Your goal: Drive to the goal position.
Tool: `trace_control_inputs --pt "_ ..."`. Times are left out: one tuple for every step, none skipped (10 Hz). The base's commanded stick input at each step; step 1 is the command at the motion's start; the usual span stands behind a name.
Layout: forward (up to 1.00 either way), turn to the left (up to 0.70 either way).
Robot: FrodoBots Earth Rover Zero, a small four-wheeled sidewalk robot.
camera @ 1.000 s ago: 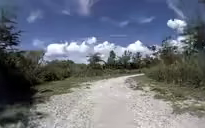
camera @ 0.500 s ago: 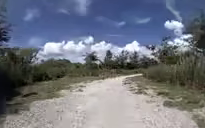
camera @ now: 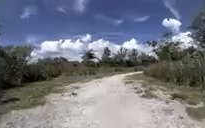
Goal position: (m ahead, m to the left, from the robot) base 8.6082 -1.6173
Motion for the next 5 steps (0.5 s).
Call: trace_control_inputs --pt "0.85 0.0" --pt "0.85 0.0" --pt "0.85 0.0" --pt "0.85 0.0" --pt "0.85 0.0"
